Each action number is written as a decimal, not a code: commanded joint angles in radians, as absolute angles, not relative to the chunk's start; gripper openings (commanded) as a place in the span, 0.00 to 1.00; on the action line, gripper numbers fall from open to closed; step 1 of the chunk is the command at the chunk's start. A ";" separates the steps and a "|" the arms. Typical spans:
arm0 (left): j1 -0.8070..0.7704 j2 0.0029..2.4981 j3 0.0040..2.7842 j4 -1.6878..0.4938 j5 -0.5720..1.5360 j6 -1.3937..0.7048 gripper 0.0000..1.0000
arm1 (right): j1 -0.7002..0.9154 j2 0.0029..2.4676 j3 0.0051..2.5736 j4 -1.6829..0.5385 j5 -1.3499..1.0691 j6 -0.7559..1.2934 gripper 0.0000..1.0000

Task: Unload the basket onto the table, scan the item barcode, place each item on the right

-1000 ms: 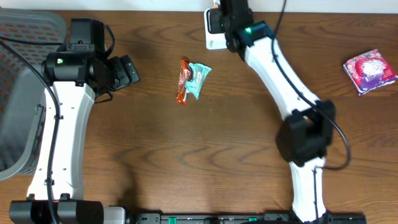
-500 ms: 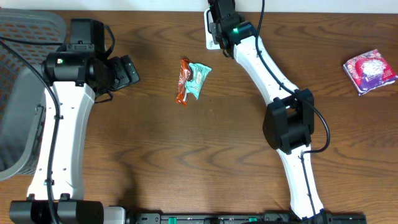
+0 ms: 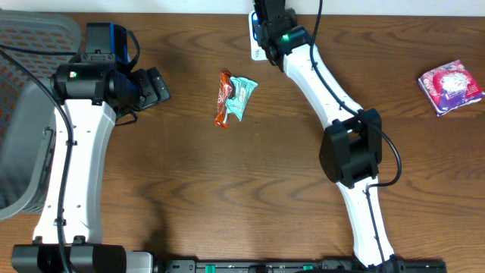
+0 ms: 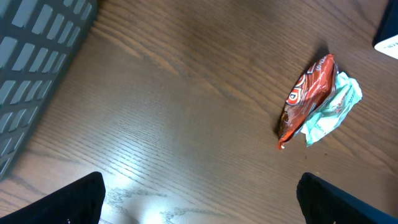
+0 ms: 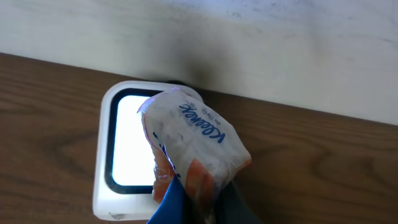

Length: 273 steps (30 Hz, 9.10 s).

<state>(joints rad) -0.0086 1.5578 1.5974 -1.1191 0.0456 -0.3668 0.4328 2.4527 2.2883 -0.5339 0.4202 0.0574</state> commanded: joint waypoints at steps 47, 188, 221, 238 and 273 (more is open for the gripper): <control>-0.007 1.547 1.606 -1.122 0.036 -0.372 0.98 | -0.209 2.370 2.302 -1.138 0.267 0.142 0.95; -0.007 1.547 1.606 -1.122 0.036 -0.372 0.98 | -0.382 2.098 1.604 -0.529 0.001 0.231 0.17; -0.007 1.547 1.606 -1.122 0.036 -0.372 0.98 | 0.281 1.979 1.606 -0.628 -0.200 0.231 0.99; -0.007 1.547 1.606 -1.122 0.036 -0.372 0.98 | 0.469 1.984 1.524 -0.351 -0.199 0.434 0.99; -0.007 1.547 1.606 -1.122 0.036 -0.372 0.98 | 0.633 2.064 1.464 -0.269 0.213 0.516 0.58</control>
<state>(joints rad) -0.0086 1.5578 1.5974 -1.1191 0.0460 -0.3668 0.6415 2.0514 1.4700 -0.2722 0.1928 0.4759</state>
